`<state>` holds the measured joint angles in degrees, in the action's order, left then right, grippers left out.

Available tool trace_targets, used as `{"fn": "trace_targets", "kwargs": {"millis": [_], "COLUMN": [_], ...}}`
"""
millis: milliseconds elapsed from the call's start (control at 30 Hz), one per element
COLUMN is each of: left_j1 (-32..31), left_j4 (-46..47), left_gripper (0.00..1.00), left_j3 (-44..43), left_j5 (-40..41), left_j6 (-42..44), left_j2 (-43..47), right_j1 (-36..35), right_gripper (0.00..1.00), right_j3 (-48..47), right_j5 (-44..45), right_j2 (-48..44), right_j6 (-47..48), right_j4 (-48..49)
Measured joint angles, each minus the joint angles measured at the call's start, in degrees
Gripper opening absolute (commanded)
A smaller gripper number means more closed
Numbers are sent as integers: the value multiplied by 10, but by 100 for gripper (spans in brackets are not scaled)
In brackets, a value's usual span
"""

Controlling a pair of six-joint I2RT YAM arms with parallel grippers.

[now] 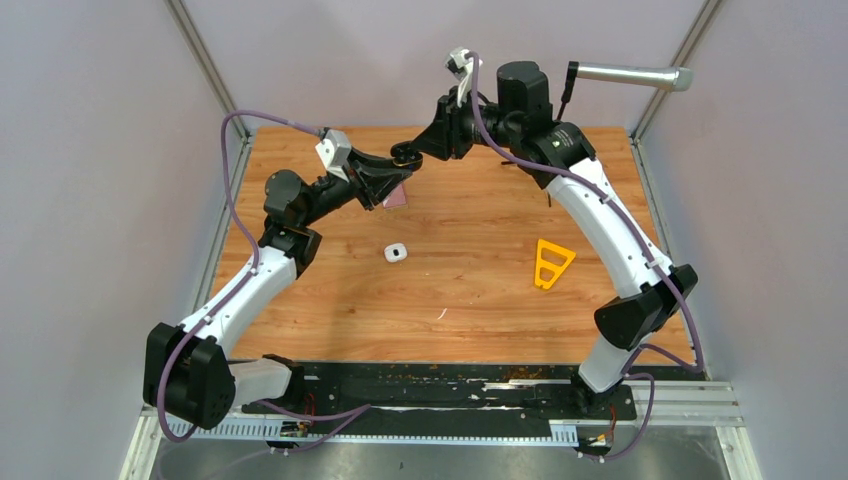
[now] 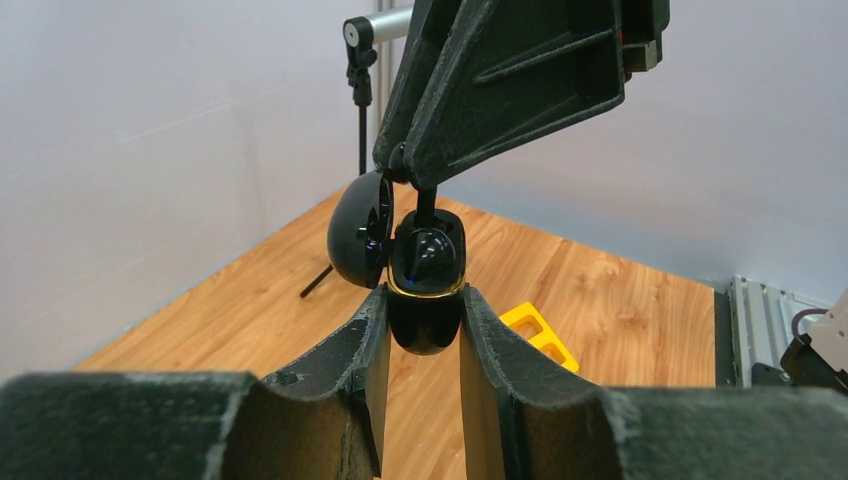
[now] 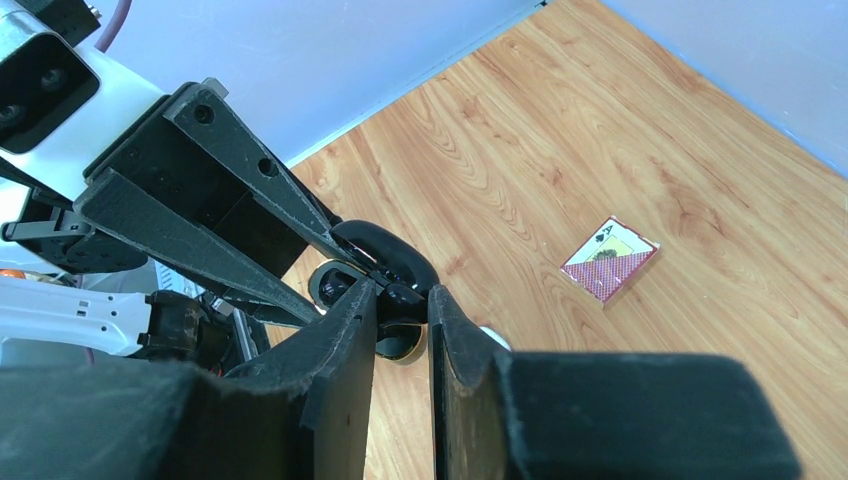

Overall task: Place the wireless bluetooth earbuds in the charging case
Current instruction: Place the earbud in the charging case.

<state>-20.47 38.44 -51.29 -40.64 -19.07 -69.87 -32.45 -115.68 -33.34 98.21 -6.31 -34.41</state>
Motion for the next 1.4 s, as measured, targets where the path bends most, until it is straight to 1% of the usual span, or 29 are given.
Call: {"fn": "trace_targets", "kwargs": {"millis": [67,133,233,300,367,400,433,567,700,733,833,900,1000,1100,1133,1200,1267,1400], "left_j1": [0,0,0,0,0,0,0,0,-1,-1,-1,-1,-1,-1,-1,-1,-1,-1], "left_j4": [-2,-1,-1,-1,1,3,6,8,12,13,16,16,16,17,16,16,17,16], "left_gripper": [0,0,0,0,0,0,0,0,0,0,0,0,0,0,0,0,0,0], "left_j3": [0,0,0,0,0,0,0,0,0,1,5,6,7,10,10,11,11,11], "left_j5": [0,0,0,-1,-4,-6,-9,-16,-20,-21,-22,-22,-22,-22,-22,-22,-23,-27], "left_j6": [1,1,1,1,1,1,1,1,1,1,1,1,1,2,2,2,2,2], "left_j2": [0,0,0,0,0,0,0,0,0,0,0,0,0,0,0,-1,-1,-1], "right_j1": [0,0,0,0,0,-1,-2,-3,-3,-3,0,5,14,19,20,22,23,28], "right_gripper": [16,20,24,32,46,51,55,62,74,76,78,76,69,59,57,56,56,55], "right_j3": [0,0,0,-1,-2,-2,-2,-13,-29,-37,-63,-70,-69,-50,-42,-31,-15,15], "right_j5": [0,0,0,0,-1,-1,-1,-3,-15,-17,-17,-16,-5,15,18,16,-4,-75], "right_j2": [1,1,1,1,1,2,2,11,15,16,17,10,-2,-21,-26,-30,-30,-30], "right_j6": [2,3,4,5,6,7,8,15,15,15,17,22,32,47,53,67,89,148], "right_j4": [-4,-7,-7,-9,-10,-13,-16,-20,-28,-31,-35,-38,-54,-66,-71,-82,-92,-113]}}
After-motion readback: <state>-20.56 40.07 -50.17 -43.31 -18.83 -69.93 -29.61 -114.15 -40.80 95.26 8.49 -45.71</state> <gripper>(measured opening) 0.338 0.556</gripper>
